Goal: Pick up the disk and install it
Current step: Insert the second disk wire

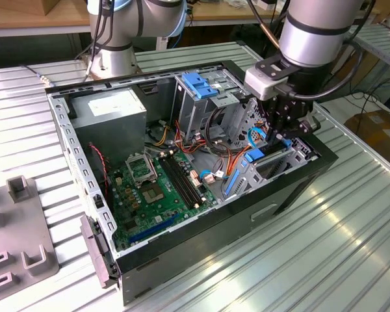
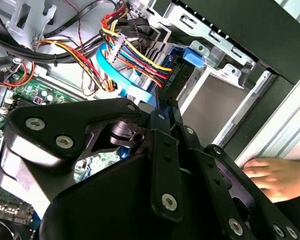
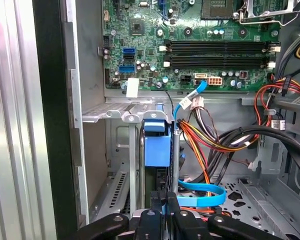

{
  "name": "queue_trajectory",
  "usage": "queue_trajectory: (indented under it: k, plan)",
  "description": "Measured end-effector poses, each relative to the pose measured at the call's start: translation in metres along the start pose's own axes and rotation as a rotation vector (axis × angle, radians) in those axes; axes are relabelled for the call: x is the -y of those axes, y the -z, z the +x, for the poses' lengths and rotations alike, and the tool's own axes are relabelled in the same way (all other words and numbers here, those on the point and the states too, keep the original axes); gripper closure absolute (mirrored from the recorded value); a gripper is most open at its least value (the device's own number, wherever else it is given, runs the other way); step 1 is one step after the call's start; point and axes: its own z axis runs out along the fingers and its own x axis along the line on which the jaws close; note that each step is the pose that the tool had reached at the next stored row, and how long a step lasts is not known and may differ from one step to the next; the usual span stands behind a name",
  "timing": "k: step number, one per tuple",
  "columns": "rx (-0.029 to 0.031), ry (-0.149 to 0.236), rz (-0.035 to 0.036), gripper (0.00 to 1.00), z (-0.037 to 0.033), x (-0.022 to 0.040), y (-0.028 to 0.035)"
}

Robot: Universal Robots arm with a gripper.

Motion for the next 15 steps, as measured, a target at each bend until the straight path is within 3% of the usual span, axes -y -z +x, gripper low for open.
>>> queue_trajectory:
  k: [2, 3, 5, 8, 15]
  plan:
    - [0.0053, -0.007, 0.0004, 0.84, 0.0, -0.0001, -0.0004]
    - [0.0121, -0.011, 0.0005, 0.84, 0.0, -0.0002, -0.0005]
    - [0.0316, -0.018, 0.0003, 0.84, 0.0002, -0.0002, -0.0009]
    - [0.0341, -0.019, 0.0006, 0.84, 0.002, -0.0004, -0.0018]
    - [0.0471, -0.022, 0.0164, 0.84, 0.0037, -0.003, -0.0021]
